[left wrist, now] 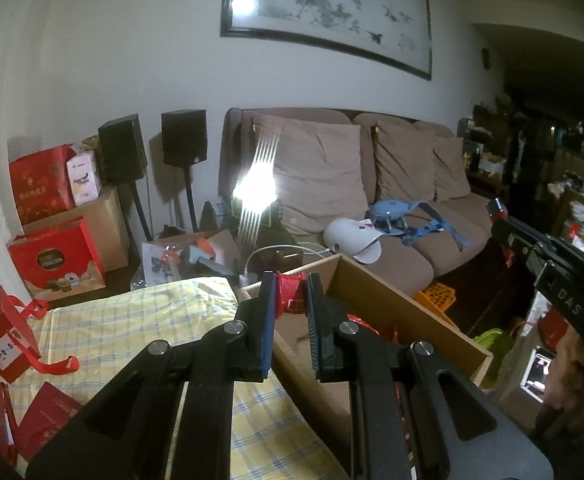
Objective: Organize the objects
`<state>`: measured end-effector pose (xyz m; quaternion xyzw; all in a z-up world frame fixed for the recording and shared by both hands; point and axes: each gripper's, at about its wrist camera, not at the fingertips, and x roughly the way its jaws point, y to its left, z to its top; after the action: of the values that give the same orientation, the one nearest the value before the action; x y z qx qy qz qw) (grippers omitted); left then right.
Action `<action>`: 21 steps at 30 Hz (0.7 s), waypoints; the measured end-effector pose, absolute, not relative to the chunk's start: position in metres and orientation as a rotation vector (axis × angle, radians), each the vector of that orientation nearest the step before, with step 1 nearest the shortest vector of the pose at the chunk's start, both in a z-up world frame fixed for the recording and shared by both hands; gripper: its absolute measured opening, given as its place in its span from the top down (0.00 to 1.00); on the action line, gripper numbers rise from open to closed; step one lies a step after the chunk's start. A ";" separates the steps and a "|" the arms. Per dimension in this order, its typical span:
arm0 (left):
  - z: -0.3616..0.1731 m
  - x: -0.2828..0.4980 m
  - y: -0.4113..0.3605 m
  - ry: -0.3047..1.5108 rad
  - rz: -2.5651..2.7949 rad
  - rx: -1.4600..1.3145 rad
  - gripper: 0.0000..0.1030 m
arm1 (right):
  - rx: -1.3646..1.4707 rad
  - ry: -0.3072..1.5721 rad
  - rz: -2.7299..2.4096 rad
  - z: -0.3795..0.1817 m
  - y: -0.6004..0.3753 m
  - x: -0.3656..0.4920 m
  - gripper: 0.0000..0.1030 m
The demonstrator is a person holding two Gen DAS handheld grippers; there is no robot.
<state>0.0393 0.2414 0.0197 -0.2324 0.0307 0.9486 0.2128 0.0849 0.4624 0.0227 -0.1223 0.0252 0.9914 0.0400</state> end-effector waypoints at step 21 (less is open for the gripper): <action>0.035 0.053 0.276 0.085 2.551 -0.571 0.87 | -0.378 0.105 2.965 0.020 0.491 0.091 0.83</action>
<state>0.0534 0.2761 0.0350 -0.2109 0.0313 0.9417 0.2601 0.0909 0.4911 0.0205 -0.1262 0.0350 0.9885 0.0752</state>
